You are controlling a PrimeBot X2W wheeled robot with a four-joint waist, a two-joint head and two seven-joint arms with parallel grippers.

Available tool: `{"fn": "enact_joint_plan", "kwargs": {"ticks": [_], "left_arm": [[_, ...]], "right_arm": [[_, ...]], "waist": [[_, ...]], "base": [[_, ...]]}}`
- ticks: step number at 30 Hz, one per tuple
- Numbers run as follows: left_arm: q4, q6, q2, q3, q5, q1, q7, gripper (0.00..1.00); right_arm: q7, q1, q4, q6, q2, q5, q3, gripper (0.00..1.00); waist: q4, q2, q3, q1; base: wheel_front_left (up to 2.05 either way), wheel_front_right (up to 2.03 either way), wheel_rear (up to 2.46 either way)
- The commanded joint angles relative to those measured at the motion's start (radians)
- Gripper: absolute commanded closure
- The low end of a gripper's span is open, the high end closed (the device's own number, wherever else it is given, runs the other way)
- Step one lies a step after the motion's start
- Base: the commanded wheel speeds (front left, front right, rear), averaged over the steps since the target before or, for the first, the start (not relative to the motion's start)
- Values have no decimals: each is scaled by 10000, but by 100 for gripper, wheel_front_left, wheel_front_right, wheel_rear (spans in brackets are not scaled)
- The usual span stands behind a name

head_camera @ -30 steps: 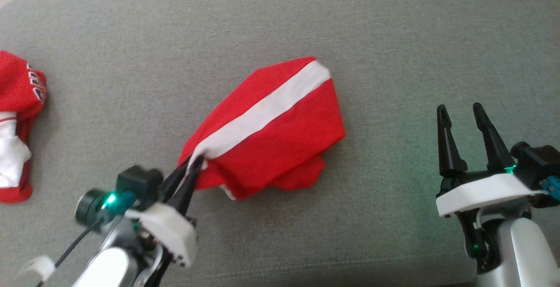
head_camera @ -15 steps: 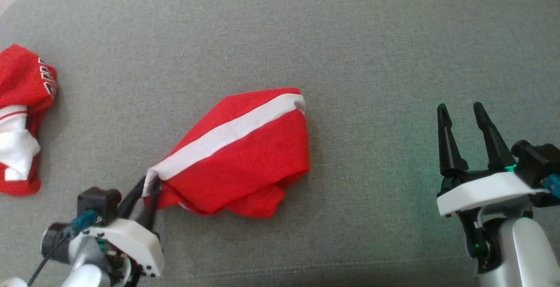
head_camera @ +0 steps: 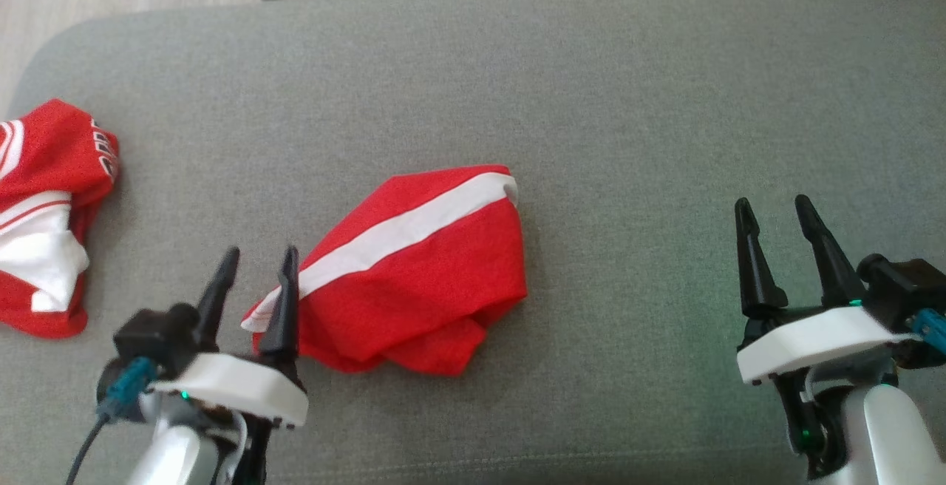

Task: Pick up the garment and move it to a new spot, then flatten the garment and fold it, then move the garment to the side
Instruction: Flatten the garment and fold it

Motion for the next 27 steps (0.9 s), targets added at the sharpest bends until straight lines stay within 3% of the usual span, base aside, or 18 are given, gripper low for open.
{"fn": "enact_joint_plan", "kwargs": {"ticks": [1,9,27], "left_arm": [[-474,177,86,556,183,-631,-204,0],[-884,826,244,567,875,-558,-300,0],[-1130,894,383,414,766,-285,-26,0]], "right_arm": [[40,-83,-395,-7,-49,-98,203,0],[226,152,-459,-7,-49,-224,190,0],[412,256,-621,-7,-49,-292,261,0]], "waist": [[63,0,-138,0],[169,0,-632,0],[241,0,-644,0]], "base": [[0,0,0],[0,0,0],[0,0,0]]}}
